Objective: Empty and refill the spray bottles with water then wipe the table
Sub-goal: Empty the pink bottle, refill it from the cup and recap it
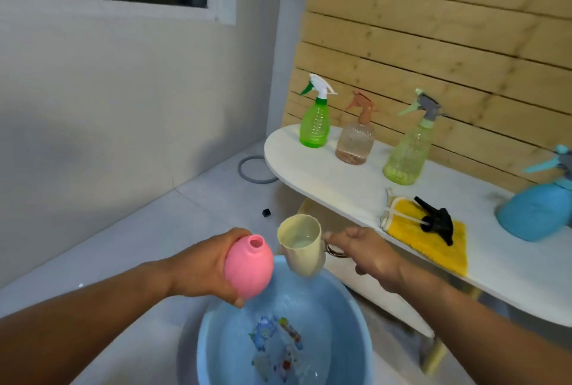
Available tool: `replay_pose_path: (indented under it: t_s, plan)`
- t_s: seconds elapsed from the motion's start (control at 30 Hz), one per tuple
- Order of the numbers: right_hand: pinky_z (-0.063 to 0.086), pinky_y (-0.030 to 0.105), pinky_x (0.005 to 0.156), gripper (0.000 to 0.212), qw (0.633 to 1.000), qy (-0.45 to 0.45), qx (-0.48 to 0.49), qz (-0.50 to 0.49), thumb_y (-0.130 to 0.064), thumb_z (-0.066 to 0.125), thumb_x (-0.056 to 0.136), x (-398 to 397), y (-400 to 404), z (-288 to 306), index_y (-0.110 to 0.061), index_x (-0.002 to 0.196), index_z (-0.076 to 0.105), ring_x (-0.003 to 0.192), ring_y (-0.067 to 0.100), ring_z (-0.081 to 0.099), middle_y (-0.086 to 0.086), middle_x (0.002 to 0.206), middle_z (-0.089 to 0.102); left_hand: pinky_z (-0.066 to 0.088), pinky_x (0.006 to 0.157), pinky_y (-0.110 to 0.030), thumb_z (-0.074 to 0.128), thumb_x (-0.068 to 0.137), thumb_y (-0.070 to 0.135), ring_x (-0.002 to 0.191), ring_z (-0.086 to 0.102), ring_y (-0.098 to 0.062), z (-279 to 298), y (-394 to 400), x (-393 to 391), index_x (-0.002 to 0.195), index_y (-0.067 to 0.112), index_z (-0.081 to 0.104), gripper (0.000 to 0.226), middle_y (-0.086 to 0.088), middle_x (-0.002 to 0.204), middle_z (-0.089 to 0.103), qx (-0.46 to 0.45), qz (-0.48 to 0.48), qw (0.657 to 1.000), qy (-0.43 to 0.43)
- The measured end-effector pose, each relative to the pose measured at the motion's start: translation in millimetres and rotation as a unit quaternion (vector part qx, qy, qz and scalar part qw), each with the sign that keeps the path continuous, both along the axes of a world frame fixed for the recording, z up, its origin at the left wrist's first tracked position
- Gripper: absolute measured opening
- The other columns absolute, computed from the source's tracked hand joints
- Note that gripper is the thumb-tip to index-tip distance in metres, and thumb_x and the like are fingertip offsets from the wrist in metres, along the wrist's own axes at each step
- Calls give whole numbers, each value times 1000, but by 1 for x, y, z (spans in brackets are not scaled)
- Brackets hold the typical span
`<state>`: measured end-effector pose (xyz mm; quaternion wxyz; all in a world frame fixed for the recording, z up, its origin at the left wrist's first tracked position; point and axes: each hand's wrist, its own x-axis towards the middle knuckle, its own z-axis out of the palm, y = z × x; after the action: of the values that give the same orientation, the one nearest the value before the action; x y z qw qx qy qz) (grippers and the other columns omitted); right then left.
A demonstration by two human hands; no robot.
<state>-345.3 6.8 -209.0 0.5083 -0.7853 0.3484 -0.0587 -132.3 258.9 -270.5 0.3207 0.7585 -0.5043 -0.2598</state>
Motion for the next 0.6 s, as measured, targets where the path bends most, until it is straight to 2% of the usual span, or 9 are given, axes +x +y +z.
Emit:
replay_pose_path:
  t_s: [0.13,0.27,0.4,0.5,0.6]
  plan:
    - [28,22,47,40,999,-42,-27,14,-51,72,87,-6,1,42,-25,67,48,61,11,37,-6,66,46,60,91,-28,103,48,54,114,62,4,19,-3,-9,130,60,42,103,28,127,59,6,-11,1000,27]
    - [28,23,45,53,994,-92,-62,2,-48,74,86,-8,4,73,-25,58,36,53,13,29,-9,55,32,60,91,-27,103,52,50,119,61,1,21,-8,-22,131,63,42,100,30,126,59,-13,-15,997,68]
    - [30,28,53,55,989,-116,-93,3,-47,75,86,-9,4,83,-25,49,40,55,13,34,-6,57,39,61,89,-29,102,56,42,122,61,-4,11,-13,-29,135,63,39,104,29,127,57,-37,-1,995,96]
    - [31,30,60,51,985,-126,-116,11,-47,76,85,-11,4,82,-24,50,47,62,14,42,0,64,50,61,92,-31,102,56,42,121,61,-2,7,-18,-29,134,67,36,105,31,126,57,-41,11,993,113]
    - [30,25,53,50,979,-133,-151,17,-45,77,85,-12,5,78,-23,53,47,53,10,34,-9,55,39,61,86,-27,102,55,43,119,61,0,6,-21,-30,134,67,36,106,34,124,56,-36,5,993,112]
